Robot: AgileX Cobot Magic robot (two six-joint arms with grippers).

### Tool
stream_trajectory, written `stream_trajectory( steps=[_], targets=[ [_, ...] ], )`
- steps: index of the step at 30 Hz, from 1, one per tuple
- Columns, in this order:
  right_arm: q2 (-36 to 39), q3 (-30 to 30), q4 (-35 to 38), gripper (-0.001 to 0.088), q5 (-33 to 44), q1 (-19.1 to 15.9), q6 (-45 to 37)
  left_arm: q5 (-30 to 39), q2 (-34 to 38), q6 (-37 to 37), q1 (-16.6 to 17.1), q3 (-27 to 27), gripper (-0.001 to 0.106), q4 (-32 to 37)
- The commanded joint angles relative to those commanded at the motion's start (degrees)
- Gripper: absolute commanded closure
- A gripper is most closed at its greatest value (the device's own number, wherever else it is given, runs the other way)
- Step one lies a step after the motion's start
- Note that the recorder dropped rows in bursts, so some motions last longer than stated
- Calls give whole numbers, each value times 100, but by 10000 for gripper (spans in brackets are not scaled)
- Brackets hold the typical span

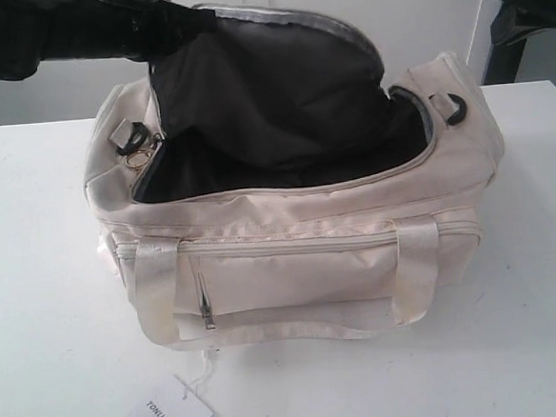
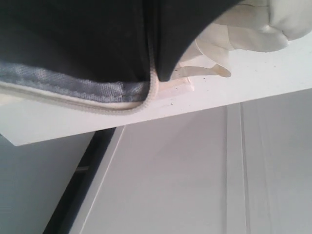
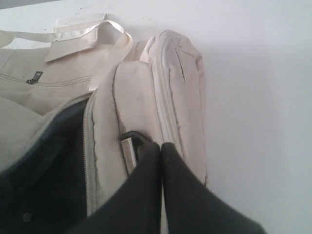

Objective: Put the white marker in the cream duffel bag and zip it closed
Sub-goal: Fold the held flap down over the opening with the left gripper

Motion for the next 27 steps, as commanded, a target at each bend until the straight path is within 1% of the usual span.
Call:
stream_trajectory(
  steps=[3,4,9,12,14,19,23,27],
  targets=[
    [0,0,0,868,0,0,0,239,-65,0,0,0,1053,171],
    [0,0,0,868,0,0,0,473,-108,0,0,0,1053,418],
    [0,0,11,868,0,0,0,1218,-254,0,0,0,1053,839],
    [0,0,11,868,0,0,0,1843,-268,0,0,0,1053,1313],
    [0,0,11,868,0,0,0,2064,-268,0,0,0,1053,1459],
    [0,0,11,868,0,0,0,2716,-268,552,0,0,1053,1613],
    [0,0,11,868,0,0,0,2994,-268,621,0,0,1053,1694],
    [0,0,11,868,0,0,0,3243,-268,621,0,0,1053,2034]
  ],
)
